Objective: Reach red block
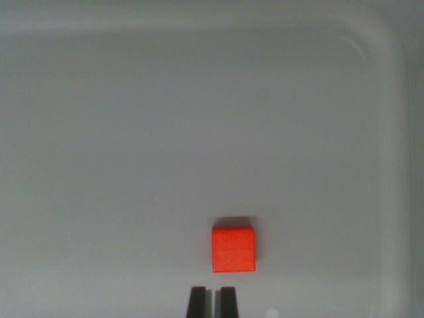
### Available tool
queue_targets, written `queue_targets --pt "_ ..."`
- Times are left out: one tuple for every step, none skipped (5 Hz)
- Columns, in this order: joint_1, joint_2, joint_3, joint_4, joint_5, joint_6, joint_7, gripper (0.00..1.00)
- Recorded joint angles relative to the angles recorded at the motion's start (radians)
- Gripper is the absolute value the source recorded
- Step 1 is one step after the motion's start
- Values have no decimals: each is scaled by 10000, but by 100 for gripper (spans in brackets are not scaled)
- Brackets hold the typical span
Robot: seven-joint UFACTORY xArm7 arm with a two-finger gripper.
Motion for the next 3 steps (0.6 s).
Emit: queue_targets --pt "-13 66 -20 -268 0 -322 -32 0" --pt "-13 66 -20 -268 0 -322 -32 0" --pt "-29 142 -43 -574 0 -691 -69 0"
